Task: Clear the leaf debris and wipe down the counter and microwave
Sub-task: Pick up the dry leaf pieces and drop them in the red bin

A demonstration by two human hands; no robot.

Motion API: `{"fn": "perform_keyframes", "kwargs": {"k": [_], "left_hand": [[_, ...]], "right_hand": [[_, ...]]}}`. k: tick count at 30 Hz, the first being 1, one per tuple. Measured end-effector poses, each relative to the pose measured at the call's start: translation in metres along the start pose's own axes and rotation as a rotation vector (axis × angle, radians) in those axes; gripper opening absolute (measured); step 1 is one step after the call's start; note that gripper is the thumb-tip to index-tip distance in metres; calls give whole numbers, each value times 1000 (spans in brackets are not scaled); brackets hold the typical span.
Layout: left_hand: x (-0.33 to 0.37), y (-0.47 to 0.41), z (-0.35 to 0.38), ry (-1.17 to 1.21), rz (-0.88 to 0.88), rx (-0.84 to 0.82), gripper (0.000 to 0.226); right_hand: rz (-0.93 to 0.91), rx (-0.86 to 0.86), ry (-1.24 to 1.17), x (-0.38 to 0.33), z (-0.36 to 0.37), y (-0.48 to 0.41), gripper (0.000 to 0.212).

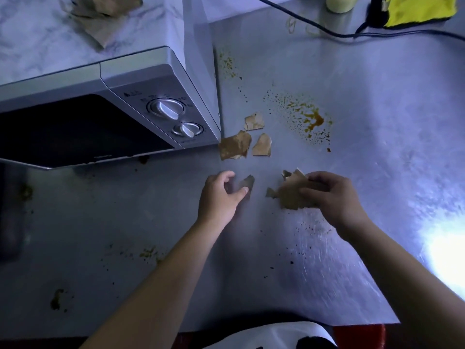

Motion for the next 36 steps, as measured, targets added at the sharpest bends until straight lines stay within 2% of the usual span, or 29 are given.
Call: {"fn": "perform_keyframes", "kwargs": {"k": [2, 4, 8, 11, 14, 18, 22, 28, 32, 36], "left_hand": [[2, -4, 8, -166, 23, 9, 46], [7, -6, 11, -227, 75, 68, 36], [6, -4, 13, -173, 86, 102, 15], [6, -1, 18, -172, 122, 58, 18], [3, 3, 23, -155, 150, 7, 17], [-3, 7, 25, -114, 120, -23, 28], [-2, 7, 24, -151, 127, -27, 11], [-4, 7, 22, -161, 119, 4, 5], [-5, 12, 22, -184, 137, 38, 7], [-8, 14, 20, -160, 124, 48, 7]], "right_hand": [[-9, -61, 147, -2, -3, -3, 24], [-2, -131, 240, 1, 6, -6, 23], [-188, -136, 677, -2, 35, -14, 15], [-279, -102, 978, 3, 49, -16, 17], [-361, -71, 1007, 2, 56, -13, 15], [-404, -108, 980, 1, 60, -11, 12], [-348, -218, 935, 5, 60, -16, 35], [-414, -332, 855, -3, 71, -6, 45], [-424, -350, 1038, -2, 90, -16, 23], [-459, -282, 1210, 3, 92, -20, 32]]}}
Point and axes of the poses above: each hand's wrist, its own y-axis away from the middle knuckle, its own z-axis out of the palm, x = y × z, the point moved 9 cm from there along -y, towards the middle knuckle, and after that the axes turned 3 degrees about -z, right-handed, at the moved point
